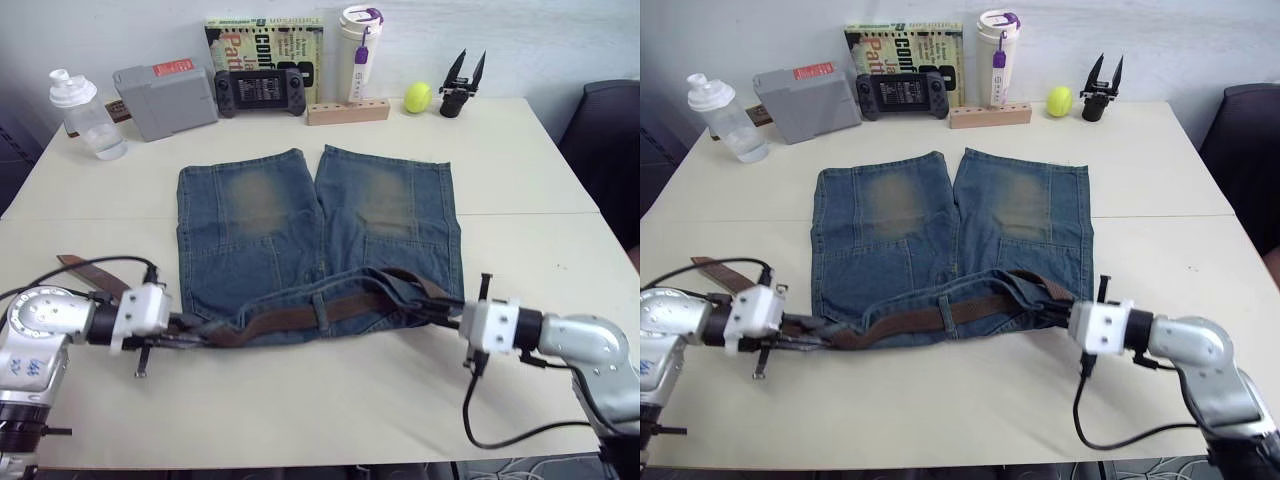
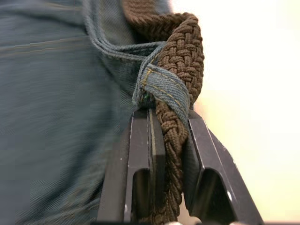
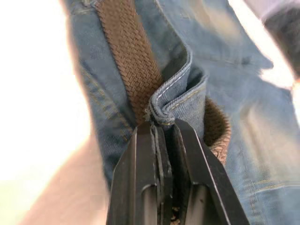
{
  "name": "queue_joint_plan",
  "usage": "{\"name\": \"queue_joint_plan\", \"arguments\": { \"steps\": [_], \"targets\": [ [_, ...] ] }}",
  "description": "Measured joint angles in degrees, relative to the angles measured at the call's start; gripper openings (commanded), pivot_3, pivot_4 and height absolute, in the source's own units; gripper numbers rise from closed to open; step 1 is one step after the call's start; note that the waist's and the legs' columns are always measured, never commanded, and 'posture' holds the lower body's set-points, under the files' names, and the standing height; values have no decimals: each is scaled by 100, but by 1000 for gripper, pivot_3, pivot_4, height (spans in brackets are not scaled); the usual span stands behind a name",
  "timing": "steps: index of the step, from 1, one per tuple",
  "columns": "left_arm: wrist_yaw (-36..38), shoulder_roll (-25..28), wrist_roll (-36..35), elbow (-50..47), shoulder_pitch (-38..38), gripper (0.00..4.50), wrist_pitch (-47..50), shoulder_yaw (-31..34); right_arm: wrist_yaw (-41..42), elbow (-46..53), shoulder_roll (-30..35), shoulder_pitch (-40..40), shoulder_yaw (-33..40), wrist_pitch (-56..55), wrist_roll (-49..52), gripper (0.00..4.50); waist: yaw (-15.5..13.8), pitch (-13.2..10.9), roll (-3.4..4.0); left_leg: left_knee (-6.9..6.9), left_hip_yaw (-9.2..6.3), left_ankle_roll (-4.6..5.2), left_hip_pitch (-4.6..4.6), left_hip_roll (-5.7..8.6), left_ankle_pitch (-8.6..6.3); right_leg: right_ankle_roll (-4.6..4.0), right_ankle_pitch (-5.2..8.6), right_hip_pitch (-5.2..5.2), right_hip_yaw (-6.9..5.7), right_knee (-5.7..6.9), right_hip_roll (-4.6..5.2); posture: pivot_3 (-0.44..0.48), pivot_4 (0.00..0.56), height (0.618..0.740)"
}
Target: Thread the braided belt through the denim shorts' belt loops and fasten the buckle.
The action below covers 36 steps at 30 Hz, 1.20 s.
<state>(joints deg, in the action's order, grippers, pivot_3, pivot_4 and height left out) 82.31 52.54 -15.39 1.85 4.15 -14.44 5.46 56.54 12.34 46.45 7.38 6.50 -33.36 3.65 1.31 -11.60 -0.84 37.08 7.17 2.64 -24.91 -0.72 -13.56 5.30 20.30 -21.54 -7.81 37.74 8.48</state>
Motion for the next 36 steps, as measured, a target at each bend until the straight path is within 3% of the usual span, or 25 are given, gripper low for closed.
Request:
{"name": "queue_joint_plan", "arguments": {
  "steps": [8, 10, 15, 17, 19, 21, 23, 28, 30, 32, 36],
  "targets": [
    [-182, 174, 503, -108, -454, 201, -1510, -272, -88, -381, 132, 1950, 106, -1923, -118, 0, 22, 20, 28, -8, 5, -1, 105, -11, -83, -3, 15, 93, 16, -19, 0, 0, 150, 694],
    [-209, 214, 416, -137, -524, 1241, -1385, -337, -103, -568, 271, 2178, 74, -2017, -134, 895, 14, 24, 35, -7, 6, -3, 129, -11, -98, 1, 28, 114, 23, -19, 2, 0, 150, 694],
    [-1, 483, -95, -284, -746, 2976, -602, -393, -111, -862, 530, 2406, 85, -1988, 0, 2831, 21, 24, 34, -7, 5, -9, 141, -12, -104, 2, 41, 120, 26, -12, 1, 0, 150, 694],
    [257, 862, -801, -612, -967, 3721, 583, -402, -109, -980, 656, 2355, 116, -1976, 195, 3617, 27, 17, 22, -1, 3, -11, 141, -17, -103, -1, 45, 119, 26, -2, -2, 0, 150, 694],
    [372, 1411, -1960, -915, -1156, 4500, 2147, -231, -97, -1235, 832, 2211, 239, -1973, 449, 4487, 20, 9, 10, 3, -3, -12, 141, -19, -102, -2, 47, 122, 24, 0, -3, 0, 150, 694],
    [373, 1650, -2896, -1054, -891, 4500, 3258, 215, -77, -1621, 1026, 1852, 490, -1894, 775, 4487, -11, 5, 12, 9, -7, -12, 148, -17, -103, -2, 47, 130, 22, -2, -1, 0, 150, 694],
    [372, 1657, -3376, -1041, -531, 4500, 3775, 371, -28, -1929, 1171, 1579, 600, -1802, 999, 4487, -46, 0, 18, 8, -7, -13, 148, -16, -102, -2, 48, 135, 20, -4, -2, 0, 150, 694],
    [344, 1374, -3932, -741, 606, 4500, 4640, 555, 266, -2834, 1244, 275, 736, -1270, 1567, 4487, -92, -15, 33, 11, -5, -34, 149, -16, -88, -6, 51, 135, 18, 0, -4, 0, 150, 694],
    [146, 1087, -3892, -610, 948, 4500, 4698, 551, 303, -2872, 1243, -224, 667, -865, 1612, 4487, -81, -15, 36, 11, -5, -34, 151, -17, -84, -6, 51, 136, 18, 4, -5, 0, 150, 694],
    [-387, 699, -3417, -311, 1353, 4500, 4615, 402, 281, -2752, 1229, -834, 369, 162, 1658, 4487, -88, -15, 34, 11, -7, -15, 150, -17, -68, -13, 55, 131, 14, 13, -6, 0, 150, 694],
    [-2232, -364, -2291, 612, 2291, 4500, 4857, -163, -121, -2144, 733, -2313, -522, 3396, 1951, 4487, -101, -13, 31, 30, -18, -6, 100, -17, -54, -10, 52, 86, 11, 42, -3, 0, 150, 694]
  ]
}}
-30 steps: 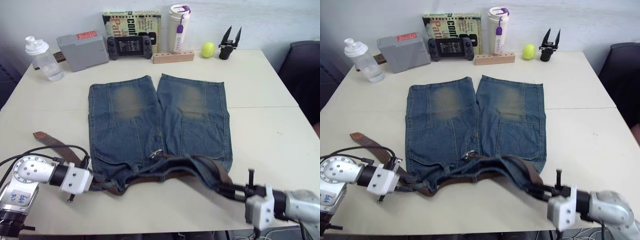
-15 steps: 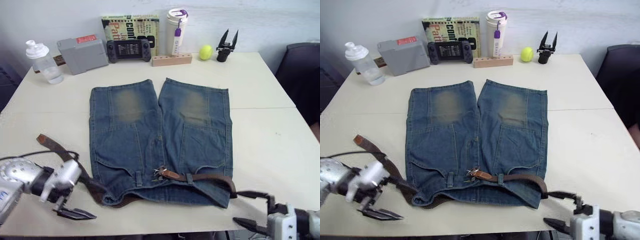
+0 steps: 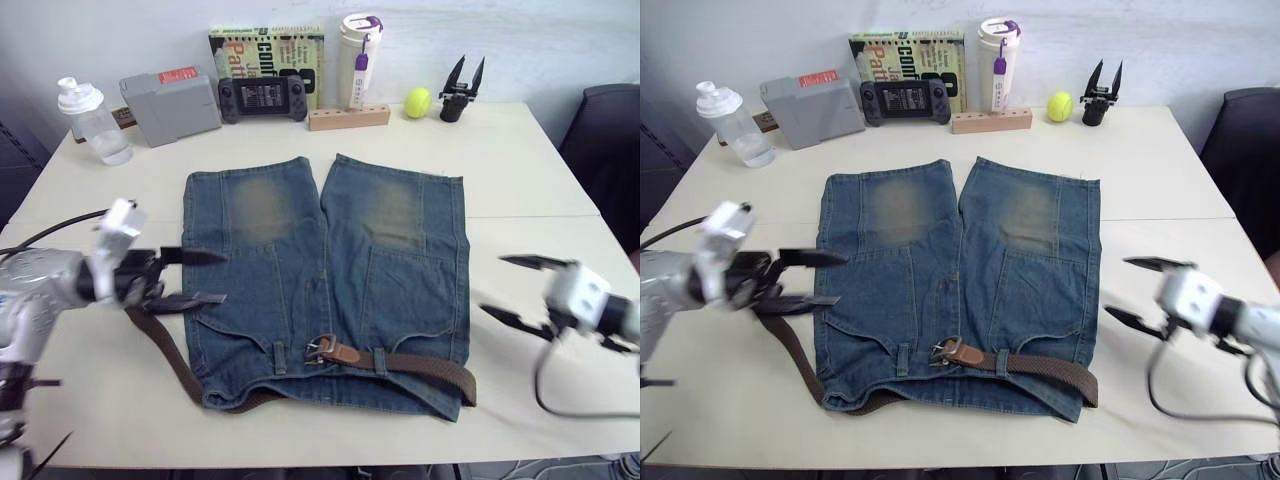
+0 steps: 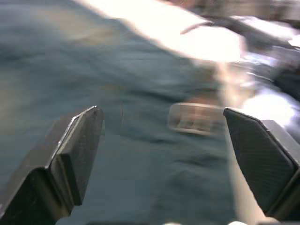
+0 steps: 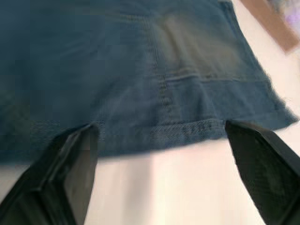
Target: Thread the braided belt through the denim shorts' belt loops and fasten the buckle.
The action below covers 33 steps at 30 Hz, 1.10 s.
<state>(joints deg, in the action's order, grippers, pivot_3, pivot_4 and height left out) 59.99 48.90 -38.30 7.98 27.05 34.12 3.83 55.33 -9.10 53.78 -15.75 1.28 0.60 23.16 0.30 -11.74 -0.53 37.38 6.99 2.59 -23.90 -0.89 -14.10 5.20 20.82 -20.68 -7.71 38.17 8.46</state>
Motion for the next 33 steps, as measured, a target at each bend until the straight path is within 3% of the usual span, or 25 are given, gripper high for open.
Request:
{"name": "queue_joint_plan", "arguments": {
  "steps": [2, 8, 14, 15, 17, 18, 19, 21, 24, 25, 26, 28, 33],
  "targets": [
    [-754, -300, 679, 272, 170, 4500, 92, -336, -131, -83, -419, -819, -356, 1203, 41, 4487, 4, 1, -11, 12, 1, -6, -46, 2, 5, 0, 0, -38, -4, 4, -3, 0, 150, 694],
    [-1419, -650, 1598, 326, 515, 4500, 65, -903, -324, -612, -1133, -2282, -997, 2517, -370, 4487, -20, 3, -14, 60, -1, 14, -134, 16, 14, 10, -6, -88, -18, 45, 0, 0, 150, 694],
    [-1544, -661, 1926, 178, 510, 4500, 70, -1017, -181, -785, -1264, -2357, -1390, 2869, -676, 4487, -22, 3, -15, 68, 1, 19, -128, 20, 16, 19, -10, -84, -13, 35, 6, 0, 150, 694],
    [-1554, -645, 1996, 167, 513, 4239, 53, -1057, -170, -803, -1281, -2355, -1456, 2889, -739, 4497, -12, 3, -14, 68, 6, 20, -122, 21, 16, 19, -10, -84, -9, 36, 8, 0, 150, 694],
    [-1571, -606, 2116, 170, 522, 3909, 30, -1120, -125, -800, -1291, -2428, -1535, 2952, -833, 3990, -6, 7, -9, 68, 8, 20, -112, 21, 16, 20, -11, -81, -5, 41, 10, 0, 150, 694],
    [-1573, -595, 2160, 176, 525, 3909, 24, -1139, -116, -800, -1291, -2452, -1568, 2980, -867, 3990, -5, 9, -9, 67, 8, 19, -108, 21, 16, 20, -11, -80, -5, 41, 10, 0, 150, 694],
    [-1589, -585, 2300, 197, 536, 3228, 13, -1202, -98, -781, -1294, -2528, -1668, 3099, -967, 3371, 0, 27, -8, 64, 7, 13, -99, 15, 15, 19, -10, -79, -3, 48, 7, 0, 150, 694],
    [-1617, -599, 2368, 218, 539, 2868, -2, -1234, -108, -789, -1336, -2584, -1706, 3267, -1015, 2810, -1, 48, -9, 57, 6, 9, -91, 10, 14, 15, -8, -78, -3, 49, 7, 0, 150, 694],
    [-1638, -645, 2491, 316, 589, 1573, 20, -1296, -148, -856, -1402, -2616, -1743, 3507, -1116, 1435, 0, 92, -24, 54, 7, -5, -74, 7, 3, 9, -4, -67, -1, 47, 6, 0, 150, 694],
    [-1638, -649, 2494, 312, 588, 1319, 23, -1295, -143, -852, -1403, -2608, -1746, 3518, -1116, 1204, 0, 98, -31, 53, 8, -6, -63, 7, -2, 9, -4, -54, 0, 42, 6, 0, 150, 694],
    [-1630, -650, 2498, 291, 569, 727, 49, -1282, -135, -806, -1404, -2569, -1747, 3557, -1119, 549, 1, 107, -41, 50, 8, -8, -51, 7, -7, 8, -3, -42, -1, 35, 6, 0, 150, 694],
    [-1582, -647, 2490, 125, 461, 111, 178, -1258, -82, -632, -1404, -2426, -1746, 3598, -1119, 14, 2, 123, -44, 49, 7, -8, -39, 6, -20, 8, -3, -26, -1, 23, 6, 0, 150, 694],
    [-1487, -699, 2035, -344, 89, 43, 845, -766, 29, -48, -1394, -2127, -1683, 3581, -1153, 0, 12, 158, -37, 43, 3, -36, -25, 6, -59, 15, -6, 3, -3, -21, 6, 0, 150, 694]
  ]
}}
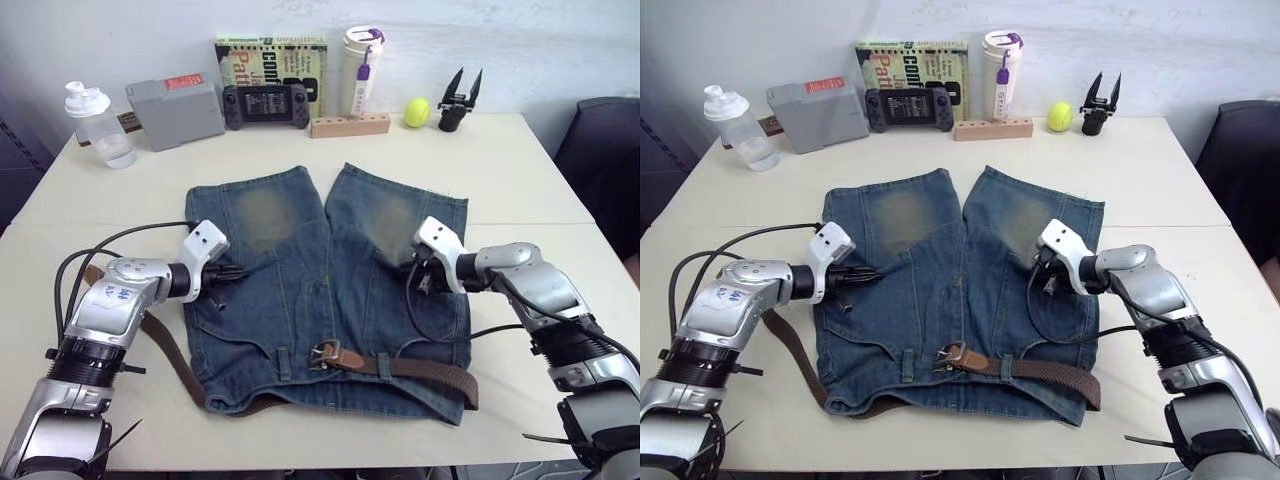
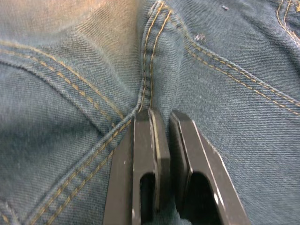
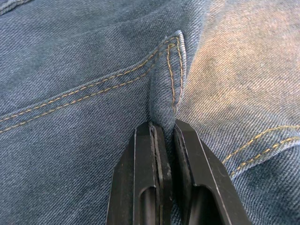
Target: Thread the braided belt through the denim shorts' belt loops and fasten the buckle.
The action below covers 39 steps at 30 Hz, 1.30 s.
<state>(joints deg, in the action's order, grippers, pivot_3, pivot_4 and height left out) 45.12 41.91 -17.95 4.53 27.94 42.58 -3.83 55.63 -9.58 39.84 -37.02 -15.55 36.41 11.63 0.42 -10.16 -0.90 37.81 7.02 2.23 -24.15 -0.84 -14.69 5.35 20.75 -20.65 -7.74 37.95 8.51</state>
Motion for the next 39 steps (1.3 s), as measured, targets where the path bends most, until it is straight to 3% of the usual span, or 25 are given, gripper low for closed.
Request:
{"name": "queue_joint_plan", "arguments": {
  "steps": [3, 5, 10, 12, 17, 18, 19, 20, 21, 22, 26, 29, 32, 36, 37, 39],
  "targets": [
    [-196, -212, -232, -210, -92, 43, 474, 349, 37, 31, -49, -60, 36, -33, -14, 0, 7, -11, 8, -8, 2, 22, -6, -1, 16, 0, 0, -6, -1, -4, -4, 0, 150, 694],
    [-568, -576, -265, -84, 202, 43, 589, 569, -192, -485, -361, -614, 3, -437, -285, 0, 31, -57, 0, -7, 4, 14, -25, 1, 33, 10, -7, -29, -2, 11, -2, 0, 150, 694],
    [-1260, -1033, 26, 1241, 1420, 43, 127, 724, -742, -2140, -890, -2078, 111, -984, -628, 0, 37, -65, -7, 2, 2, 35, -99, 6, 85, 9, -8, -103, -9, 67, -7, 0, 150, 694],
    [-1371, -1162, 208, 2020, 1901, 43, -289, 725, -960, -3233, -1042, -2620, 114, -1545, -887, 0, 41, -65, -7, -2, 3, 37, -108, 11, 89, 9, -8, -100, -17, 62, -8, 0, 150, 694],
    [-1334, -1360, 526, 3340, 2386, 43, -1062, 646, -1312, -4944, -1384, -3236, 230, -2393, -1168, 0, 122, -69, -12, -8, 3, 47, -118, 26, 85, 10, -8, -100, -23, 50, -5, 0, 150, 694],
    [-1320, -1412, 590, 3592, 2457, 0, -1244, 614, -1384, -5188, -1425, -3298, 249, -2549, -1210, 939, 124, -69, -13, -7, 2, 48, -119, 26, 85, 10, -8, -100, -24, 50, -5, 0, 150, 694],
    [-1307, -1440, 644, 3801, 2506, 0, -1401, 605, -1427, -5380, -1469, -3341, 293, -2710, -1222, 1170, 127, -70, -13, -7, 1, 48, -119, 25, 86, 10, -8, -100, -24, 51, -5, 0, 150, 694],
    [-1295, -1443, 665, 3934, 2535, 0, -1497, 610, -1417, -5465, -1491, -3353, 359, -2799, -1220, 1683, 133, -70, -13, -6, 0, 48, -118, 24, 86, 10, -8, -100, -23, 53, -4, 0, 150, 694],
    [-1248, -1441, 667, 4016, 2549, 892, -1578, 624, -1355, -5554, -1493, -3359, 451, -2894, -1219, 2039, 137, -70, -13, -5, 0, 48, -117, 23, 86, 10, -8, -100, -23, 57, -4, 0, 150, 694],
    [-1176, -1426, 666, 4031, 2548, 1149, -1586, 640, -1280, -5579, -1489, -3359, 484, -2931, -1219, 2500, 140, -71, -13, -3, 0, 48, -116, 22, 87, 10, -8, -100, -23, 60, -4, 0, 150, 694],
    [-791, -1230, 421, 3398, 2270, 2979, -1052, 801, -636, -5209, -1404, -3291, 520, -2891, -1178, 4447, 186, -76, -6, -3, 0, 46, -116, 19, 88, 10, -8, -108, -14, 69, -4, 0, 150, 694],
    [-759, -901, 45, 2599, 1886, 4322, -245, 1228, 116, -4328, -1063, -3059, 718, -2442, -910, 4500, 215, -90, -4, -9, -2, 46, -117, 15, 88, 9, -8, -110, -12, 63, -6, 0, 150, 694],
    [-838, -604, -238, 1960, 1631, 4417, 356, 1670, 770, -3340, -815, -2812, 755, -2032, -649, 4500, 247, -98, -2, -15, -3, 45, -116, 14, 89, 9, -8, -110, -14, 58, -7, 0, 150, 694],
    [-1506, -149, -755, 838, 1265, 4417, 2317, 2773, 2511, -747, -356, -2288, 319, -1165, 125, 4500, 253, -101, -1, -20, -5, 43, -98, 13, 87, 10, -7, -100, -7, 61, -5, 0, 150, 694],
    [-1518, -148, -758, 825, 1261, 4417, 2340, 2799, 2531, -718, -349, -2287, 309, -1149, 137, 4500, 252, -102, -2, -20, -5, 43, -99, 13, 87, 10, -7, -100, -7, 61, -5, 0, 150, 694],
    [-2029, -193, -878, 419, 1252, 4417, 3175, 3601, 3021, -41, -161, -2251, 161, -683, 448, 4500, 212, -112, -19, -19, -10, 41, -100, 13, 85, 10, -7, -101, -7, 63, -2, 0, 150, 694]
  ]
}}
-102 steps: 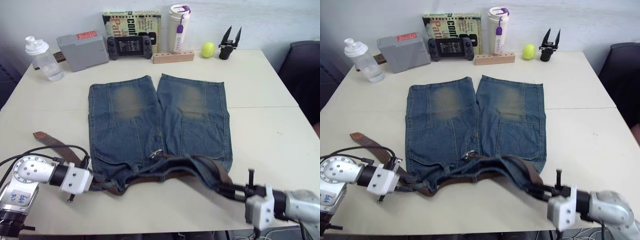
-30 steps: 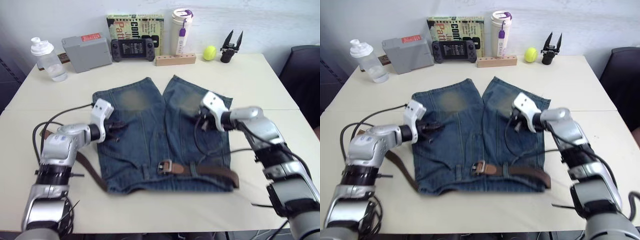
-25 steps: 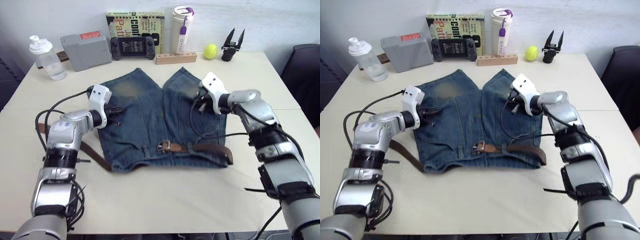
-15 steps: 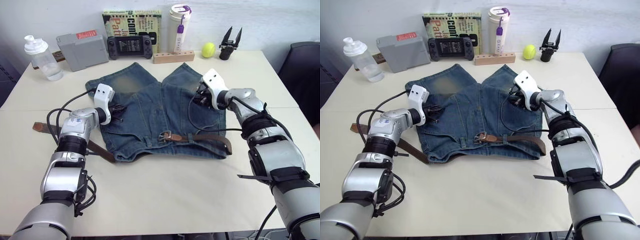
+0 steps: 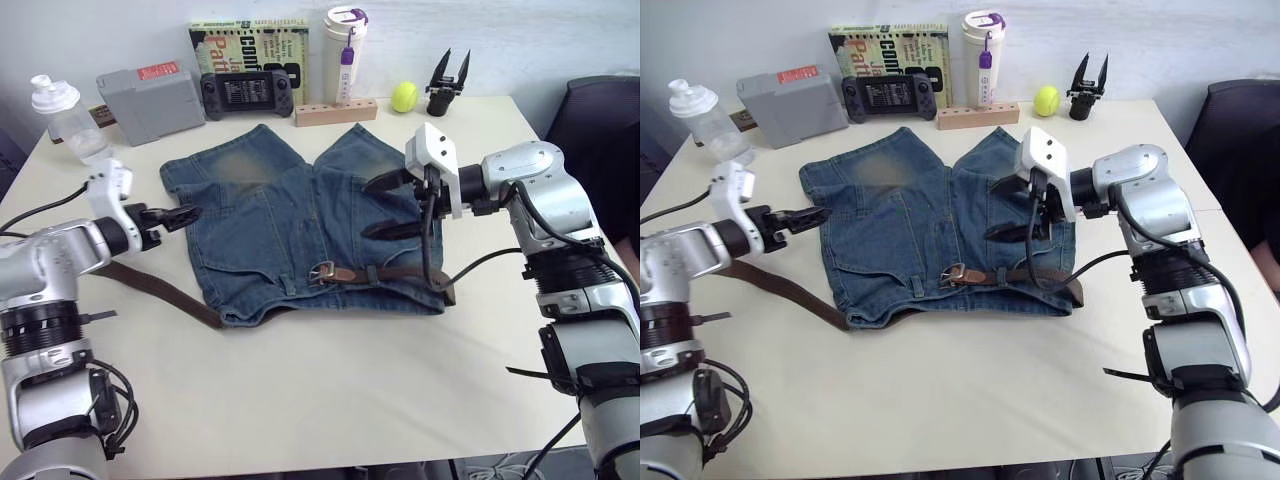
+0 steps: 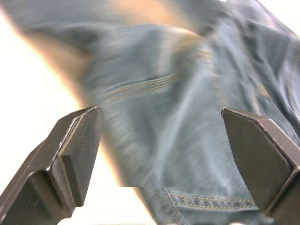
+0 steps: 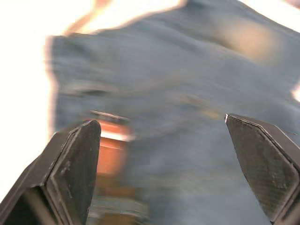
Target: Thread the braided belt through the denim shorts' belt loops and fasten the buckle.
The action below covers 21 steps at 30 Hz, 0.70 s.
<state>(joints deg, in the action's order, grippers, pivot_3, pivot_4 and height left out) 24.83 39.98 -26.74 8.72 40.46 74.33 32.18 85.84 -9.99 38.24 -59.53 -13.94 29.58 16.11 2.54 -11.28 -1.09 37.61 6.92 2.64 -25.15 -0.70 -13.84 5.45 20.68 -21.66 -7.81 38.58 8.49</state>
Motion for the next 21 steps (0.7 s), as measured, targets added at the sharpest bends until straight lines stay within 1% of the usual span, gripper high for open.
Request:
{"name": "queue_joint_plan", "arguments": {
  "steps": [2, 4, 5, 6, 7, 8, 9, 10, 13, 14, 18, 21],
  "targets": [
    [-396, -1, 102, -152, 170, 4417, 703, 425, 110, 153, 43, -5, -71, 117, 81, 4500, -44, -2, -15, 0, -1, -2, 2, 1, -2, 0, 0, 2, -1, 0, 0, 0, 150, 694],
    [-1088, -25, 558, -217, 437, 4417, 1471, 830, 114, 110, -29, -20, -203, 149, 65, 4500, -87, -2, -18, 0, 1, -2, 3, 5, -2, 1, 0, 1, 2, 3, 3, 0, 150, 694],
    [-1295, -59, 710, -217, 500, 4417, 1588, 972, 110, 71, -83, -24, -239, 133, 40, 4500, -96, -2, -18, -1, 1, -3, 3, 5, -2, 1, 0, 0, 2, 3, 3, 0, 150, 694],
    [-1590, -206, 917, -201, 650, 4417, 1698, 1217, 96, 4, -129, -29, -304, 63, -2, 4500, -114, -4, -22, -2, -1, -3, 2, 6, -2, 1, 0, -1, 0, 5, 4, 0, 150, 694],
    [-2042, -557, 1241, -194, 975, 4417, 1759, 1705, 53, -150, -246, -36, -350, -85, -86, 4500, -140, -6, -28, 0, -3, -4, 0, 7, -1, 1, -1, -1, 1, 6, 3, 0, 150, 694],
    [-2390, -830, 1457, -206, 1207, 4417, 1722, 1964, -13, -273, -360, -58, -360, -176, -143, 4500, -177, -7, -34, 2, -4, -5, -4, 7, -1, 2, -1, -1, -1, 6, 3, 0, 150, 694],
    [-2705, -1040, 1649, -213, 1349, 4417, 1642, 2087, -77, -373, -492, -103, -368, -245, -177, 4500, -192, -6, -36, 2, -4, -5, -4, 7, -1, 5, -3, -1, 0, 5, 3, 0, 150, 694],
    [-3186, -1324, 1950, -237, 1460, 4417, 1438, 2201, -154, -434, -601, -140, -369, -341, -211, 4500, -201, -6, -37, 1, -3, -5, -3, 11, -1, 7, -5, -1, 2, 4, 5, 0, 150, 694],
    [-3994, -1678, 2446, -208, 1482, 4417, 1080, 2386, -264, -493, -692, -223, -352, -433, -227, 4500, -214, -11, -49, 0, 0, -8, -5, 11, -3, 7, -5, -6, 2, 4, 3, 0, 150, 694],
    [-4435, -1816, 2699, -79, 1485, 4417, 861, 2505, -325, -499, -690, -228, -304, -438, -237, 4500, -210, -12, -62, -1, 1, -11, -5, 9, -5, 7, -5, -7, 1, 4, 1, 0, 150, 694],
    [-5141, -1987, 2960, 212, 1779, 4417, 582, 2669, -489, -479, -688, -227, -205, -433, -242, 4500, -231, -16, -69, -3, 2, -14, -5, 7, -4, 7, -5, -8, 0, 2, 1, 0, 150, 694],
    [-5380, -2019, 3000, 380, 1897, 4417, 483, 2745, -602, -428, -667, -221, -136, -433, -267, 4500, -224, -16, -69, -2, 8, -17, -4, 8, -6, 7, -5, -8, 2, 1, 4, 0, 150, 694]
  ]
}}
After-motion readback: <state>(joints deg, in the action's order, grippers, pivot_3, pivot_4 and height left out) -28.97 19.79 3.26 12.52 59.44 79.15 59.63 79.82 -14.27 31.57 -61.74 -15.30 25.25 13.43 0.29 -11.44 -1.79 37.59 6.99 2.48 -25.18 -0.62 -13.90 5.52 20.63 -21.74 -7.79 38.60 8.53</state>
